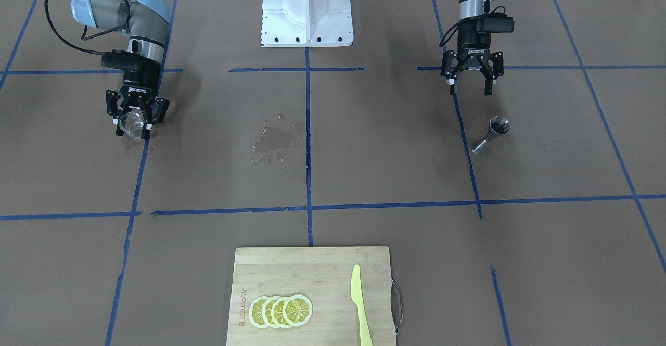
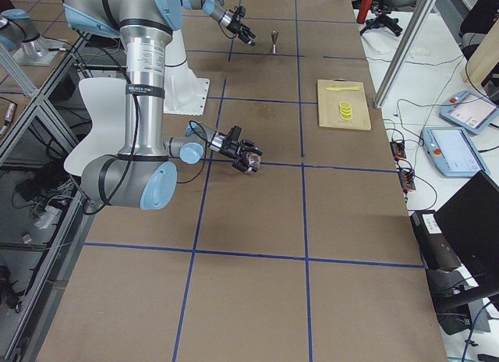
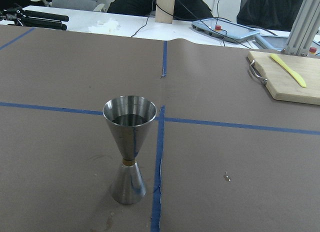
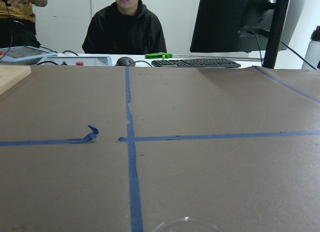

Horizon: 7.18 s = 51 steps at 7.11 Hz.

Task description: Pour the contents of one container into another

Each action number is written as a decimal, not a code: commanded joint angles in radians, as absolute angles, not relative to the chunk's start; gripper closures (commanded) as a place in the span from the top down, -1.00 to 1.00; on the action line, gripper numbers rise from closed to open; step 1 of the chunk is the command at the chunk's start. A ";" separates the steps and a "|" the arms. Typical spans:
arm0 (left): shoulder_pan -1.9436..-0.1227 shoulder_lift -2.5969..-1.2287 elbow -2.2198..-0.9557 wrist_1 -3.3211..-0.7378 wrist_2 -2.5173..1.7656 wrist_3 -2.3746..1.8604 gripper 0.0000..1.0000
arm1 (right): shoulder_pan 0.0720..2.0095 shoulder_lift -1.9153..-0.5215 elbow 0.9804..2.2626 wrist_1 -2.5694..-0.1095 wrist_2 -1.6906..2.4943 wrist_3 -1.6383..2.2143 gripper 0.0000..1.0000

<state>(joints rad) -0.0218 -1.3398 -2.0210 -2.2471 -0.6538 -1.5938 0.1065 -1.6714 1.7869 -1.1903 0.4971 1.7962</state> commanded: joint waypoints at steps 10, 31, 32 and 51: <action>0.098 -1.342 -2.231 -2.136 -0.790 -1.601 0.99 | -0.043 -1.784 2.034 -1.196 0.534 1.790 1.00; -1.400 -1.649 -1.714 -1.792 -2.126 0.148 1.00 | 1.348 -1.552 1.939 -1.821 2.175 -0.116 1.00; -1.466 -1.644 -1.656 -1.770 -2.202 0.234 1.00 | 1.389 -1.561 1.915 -1.821 2.245 -0.152 1.00; -1.519 -1.516 -1.634 -1.833 -2.343 -0.194 1.00 | 1.565 -1.651 1.649 -1.546 2.464 0.078 1.00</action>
<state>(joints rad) -1.5193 -1.5162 -1.6456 -1.8052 -2.2917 -0.1220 1.5646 -1.6501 1.6473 -1.5463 2.4635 0.0740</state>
